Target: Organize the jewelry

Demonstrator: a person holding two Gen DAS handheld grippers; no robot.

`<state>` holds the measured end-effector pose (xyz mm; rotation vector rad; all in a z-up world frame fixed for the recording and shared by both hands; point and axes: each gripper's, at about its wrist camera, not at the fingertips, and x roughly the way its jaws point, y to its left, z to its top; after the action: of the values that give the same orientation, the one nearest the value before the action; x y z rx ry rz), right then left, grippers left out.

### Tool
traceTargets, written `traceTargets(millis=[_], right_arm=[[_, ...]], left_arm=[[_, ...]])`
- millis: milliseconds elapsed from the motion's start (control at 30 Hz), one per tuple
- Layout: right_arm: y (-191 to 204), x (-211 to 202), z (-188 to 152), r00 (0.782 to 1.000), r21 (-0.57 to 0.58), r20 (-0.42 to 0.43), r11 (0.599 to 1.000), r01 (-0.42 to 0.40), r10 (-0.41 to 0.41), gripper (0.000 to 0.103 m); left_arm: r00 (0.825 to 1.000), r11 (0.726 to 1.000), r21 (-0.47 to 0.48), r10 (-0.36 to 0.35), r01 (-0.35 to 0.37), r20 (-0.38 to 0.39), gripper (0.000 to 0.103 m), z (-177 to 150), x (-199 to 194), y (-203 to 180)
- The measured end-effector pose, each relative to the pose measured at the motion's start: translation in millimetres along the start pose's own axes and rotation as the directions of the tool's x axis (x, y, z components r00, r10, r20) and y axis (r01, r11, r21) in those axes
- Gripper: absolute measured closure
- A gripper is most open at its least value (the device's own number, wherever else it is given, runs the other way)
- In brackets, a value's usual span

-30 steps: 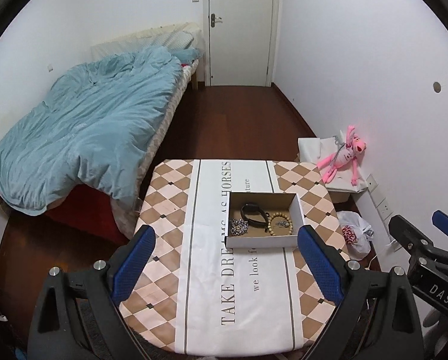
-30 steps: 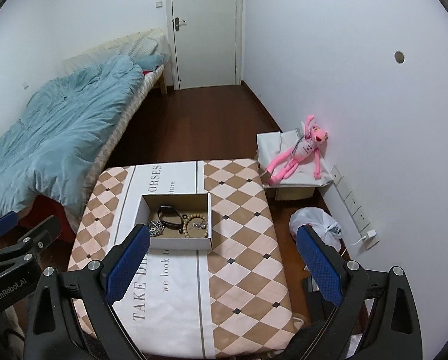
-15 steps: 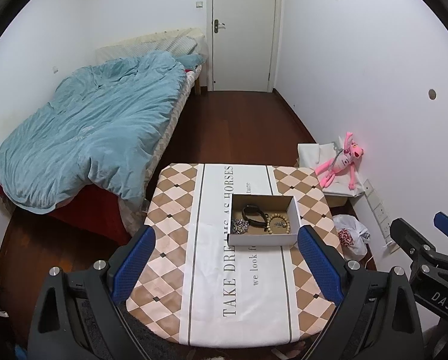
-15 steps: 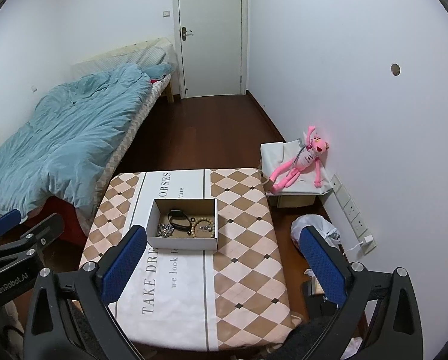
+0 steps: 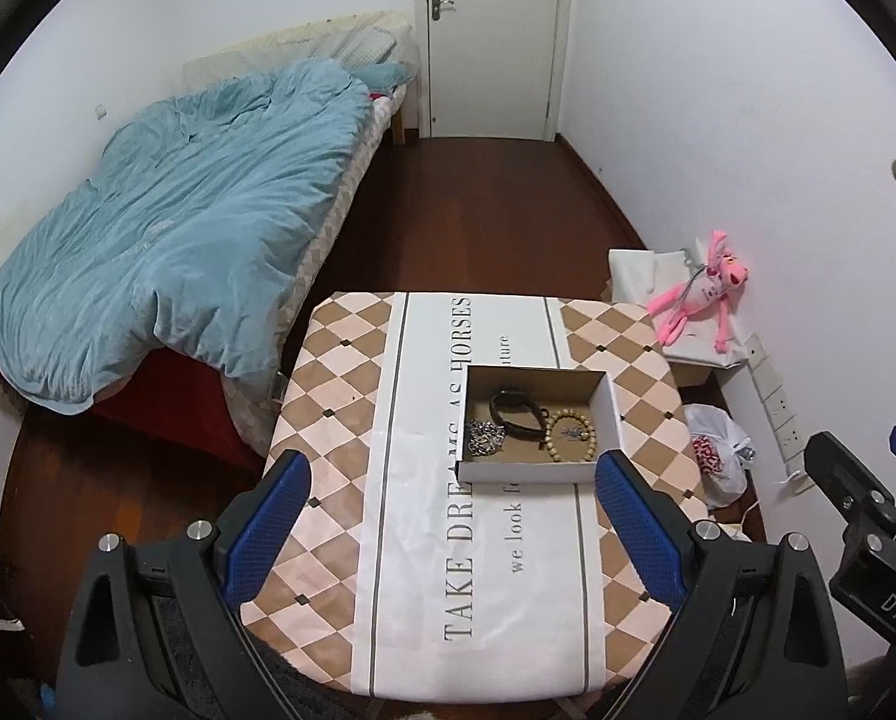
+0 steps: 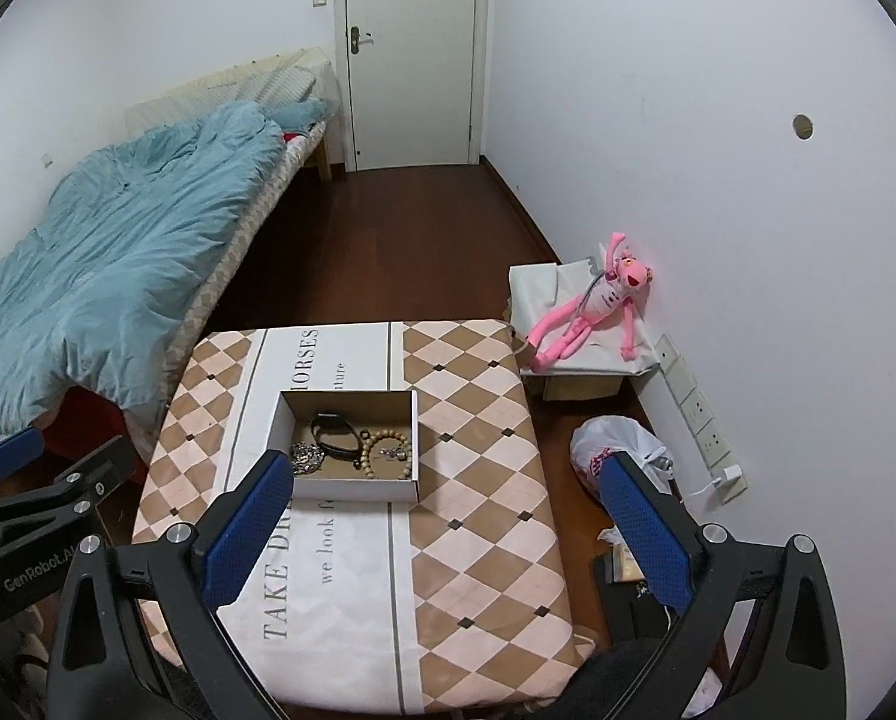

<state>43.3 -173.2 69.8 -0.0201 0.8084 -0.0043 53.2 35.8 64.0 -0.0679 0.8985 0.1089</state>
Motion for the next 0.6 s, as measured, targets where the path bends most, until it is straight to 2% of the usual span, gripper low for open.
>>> traceTargets(millis=[333,600], right_arm=[[8,52,11,0.998,-0.023,-0.066,1.000,0.020,-0.022,0.000],[10,83,10,0.992,-0.035,-0.121,0.999,0.037,-0.041,0.000]], left_arm=[[0.998,1.000,0.007,0.017,-0.017,-0.052,0.006,15,34,-2],[0.995,1.000,0.008,0.019,-0.019,-0.097,0.006,13,56,-3]])
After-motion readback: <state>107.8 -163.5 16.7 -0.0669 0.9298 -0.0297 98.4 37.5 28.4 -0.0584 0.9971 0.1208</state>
